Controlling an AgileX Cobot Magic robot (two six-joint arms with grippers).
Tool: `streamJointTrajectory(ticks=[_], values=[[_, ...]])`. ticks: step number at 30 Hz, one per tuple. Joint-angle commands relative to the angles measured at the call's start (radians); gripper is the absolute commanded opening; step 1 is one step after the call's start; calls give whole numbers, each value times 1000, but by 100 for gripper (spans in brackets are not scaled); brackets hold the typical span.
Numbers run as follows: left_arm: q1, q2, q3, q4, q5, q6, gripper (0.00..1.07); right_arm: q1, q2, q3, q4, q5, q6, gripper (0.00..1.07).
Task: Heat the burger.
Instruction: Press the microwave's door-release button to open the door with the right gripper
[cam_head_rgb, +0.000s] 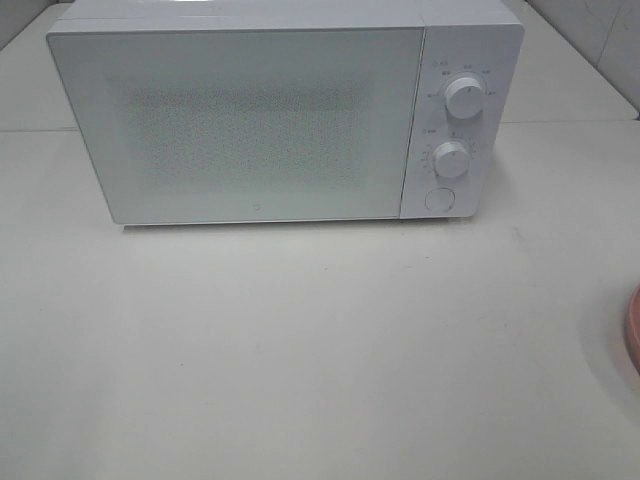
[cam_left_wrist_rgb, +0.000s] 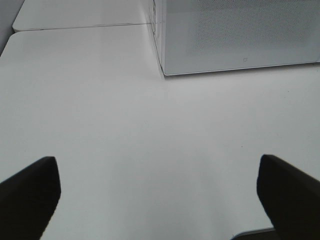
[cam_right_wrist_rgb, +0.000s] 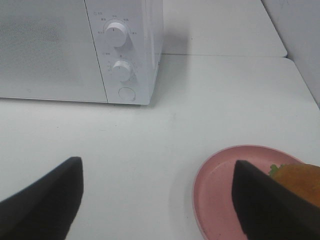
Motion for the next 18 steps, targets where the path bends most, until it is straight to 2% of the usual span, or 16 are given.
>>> streamJointTrajectory(ticks=[1,18], values=[[4,-20,-2,-3,-14,-3,100,0,81,-6,-7,-72,2,78],[4,-20,-2,-3,-14,-3,100,0,399,-6,-13,-389,2,76]])
